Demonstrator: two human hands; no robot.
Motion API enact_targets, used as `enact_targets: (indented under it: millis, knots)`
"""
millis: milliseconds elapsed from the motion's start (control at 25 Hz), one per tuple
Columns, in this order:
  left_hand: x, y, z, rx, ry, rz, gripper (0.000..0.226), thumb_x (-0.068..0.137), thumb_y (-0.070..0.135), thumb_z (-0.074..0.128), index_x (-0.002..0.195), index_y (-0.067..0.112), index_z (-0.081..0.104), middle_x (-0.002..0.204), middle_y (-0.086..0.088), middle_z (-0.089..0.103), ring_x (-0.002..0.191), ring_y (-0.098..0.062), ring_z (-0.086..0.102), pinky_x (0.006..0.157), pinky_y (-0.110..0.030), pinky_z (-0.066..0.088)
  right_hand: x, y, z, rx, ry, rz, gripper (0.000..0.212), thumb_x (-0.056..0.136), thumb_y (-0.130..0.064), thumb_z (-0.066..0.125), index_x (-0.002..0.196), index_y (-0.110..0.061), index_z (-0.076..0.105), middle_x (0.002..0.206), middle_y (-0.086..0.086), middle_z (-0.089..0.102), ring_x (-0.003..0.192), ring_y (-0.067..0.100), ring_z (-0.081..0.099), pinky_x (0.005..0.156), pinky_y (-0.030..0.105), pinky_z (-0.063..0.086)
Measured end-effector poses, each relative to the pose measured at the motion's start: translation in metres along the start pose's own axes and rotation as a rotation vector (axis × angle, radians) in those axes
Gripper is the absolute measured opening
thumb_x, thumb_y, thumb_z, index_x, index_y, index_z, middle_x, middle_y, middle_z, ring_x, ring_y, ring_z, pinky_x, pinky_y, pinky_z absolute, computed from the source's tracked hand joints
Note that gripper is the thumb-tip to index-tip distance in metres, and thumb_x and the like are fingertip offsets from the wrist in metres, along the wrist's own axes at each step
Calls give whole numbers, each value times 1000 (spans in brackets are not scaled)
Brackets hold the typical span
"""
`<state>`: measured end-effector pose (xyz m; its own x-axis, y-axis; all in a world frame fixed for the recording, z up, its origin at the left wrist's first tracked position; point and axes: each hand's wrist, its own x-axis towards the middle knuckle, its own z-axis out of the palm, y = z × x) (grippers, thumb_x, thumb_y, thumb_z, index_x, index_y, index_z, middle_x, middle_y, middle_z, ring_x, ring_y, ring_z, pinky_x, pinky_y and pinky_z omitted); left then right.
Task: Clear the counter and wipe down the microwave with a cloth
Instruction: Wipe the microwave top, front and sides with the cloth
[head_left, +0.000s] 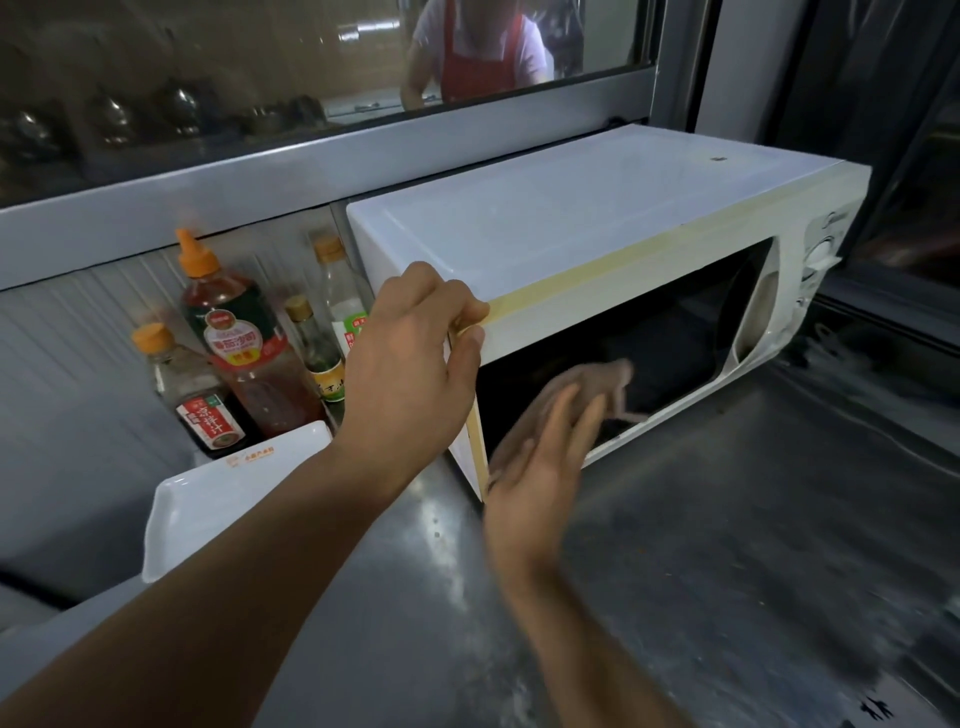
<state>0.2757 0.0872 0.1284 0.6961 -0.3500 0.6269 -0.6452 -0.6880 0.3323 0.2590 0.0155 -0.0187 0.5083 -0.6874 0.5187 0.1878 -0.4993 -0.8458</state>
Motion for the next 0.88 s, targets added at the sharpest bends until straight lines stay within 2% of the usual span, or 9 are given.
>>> enact_targets:
  millis: [40, 160, 240, 320, 440, 520, 640, 760, 880]
  knots:
    - [0, -1, 0, 1, 2, 2, 13, 87, 9, 58, 97, 7, 66, 91, 0, 50, 94, -20, 51, 70, -26, 36, -22, -8, 3, 19, -33, -50, 60, 96, 1, 35, 151, -15, 16, 159, -11, 7, 137, -8, 18, 105, 15, 33]
    - [0, -2, 2, 7, 16, 6, 13, 88, 12, 57, 97, 8, 66, 91, 3, 49, 93, -17, 50, 67, -24, 32, -39, 6, 5, -23, -134, -139, 52, 94, 6, 37, 145, 0, 26, 156, 14, -1, 147, 24, 7, 117, 35, 21]
    - [0, -2, 4, -4, 35, 12, 15, 88, 15, 54, 95, 9, 66, 90, 5, 48, 93, -17, 50, 66, -24, 30, -5, 23, -2, -34, -119, -21, 57, 92, 11, 38, 144, -4, 21, 153, 4, -8, 146, 11, -2, 118, 40, 19]
    - [-1, -3, 5, -15, 43, 14, 17, 88, 17, 53, 95, 9, 66, 91, 5, 47, 93, -16, 50, 66, -23, 30, 33, 34, -15, -39, -47, 74, 63, 90, 12, 38, 147, -4, 16, 156, 1, -1, 143, 7, 2, 118, 32, 18]
    - [-1, -4, 5, -26, 47, 11, 16, 89, 16, 54, 96, 8, 66, 91, 5, 47, 93, -17, 50, 68, -21, 31, 60, 41, -30, -26, -55, 128, 67, 87, 13, 38, 148, 0, 14, 158, 17, 5, 142, 16, 12, 103, -3, 4]
    - [-1, -3, 5, -21, 48, 2, 15, 88, 14, 54, 96, 7, 66, 91, 3, 47, 93, -18, 50, 69, -23, 32, 42, 38, -22, -71, -75, 144, 62, 88, 11, 38, 147, 3, 19, 158, 15, -1, 146, 21, 8, 106, 0, 6]
    - [-1, -2, 4, -18, 43, 6, 15, 89, 13, 55, 96, 7, 66, 92, 4, 47, 93, -18, 50, 67, -22, 30, -24, 12, -1, -96, -128, 126, 69, 84, 15, 45, 146, 1, 18, 156, 3, -8, 146, 24, 3, 116, 22, 13]
    - [-1, -3, 4, -5, 47, 10, 18, 89, 16, 54, 98, 7, 66, 92, 4, 47, 94, -16, 50, 67, -21, 30, -61, 5, 8, -116, -130, 44, 72, 81, 13, 48, 146, -2, 21, 157, 15, 1, 143, 19, 2, 113, 11, 13]
    - [-2, -4, 6, -17, 52, 12, 19, 89, 16, 53, 98, 7, 66, 93, 4, 47, 94, -17, 49, 67, -20, 30, -16, 22, -2, 59, -179, 166, 64, 91, 9, 34, 145, -13, 9, 152, -6, -14, 146, 19, -5, 112, 10, 5]
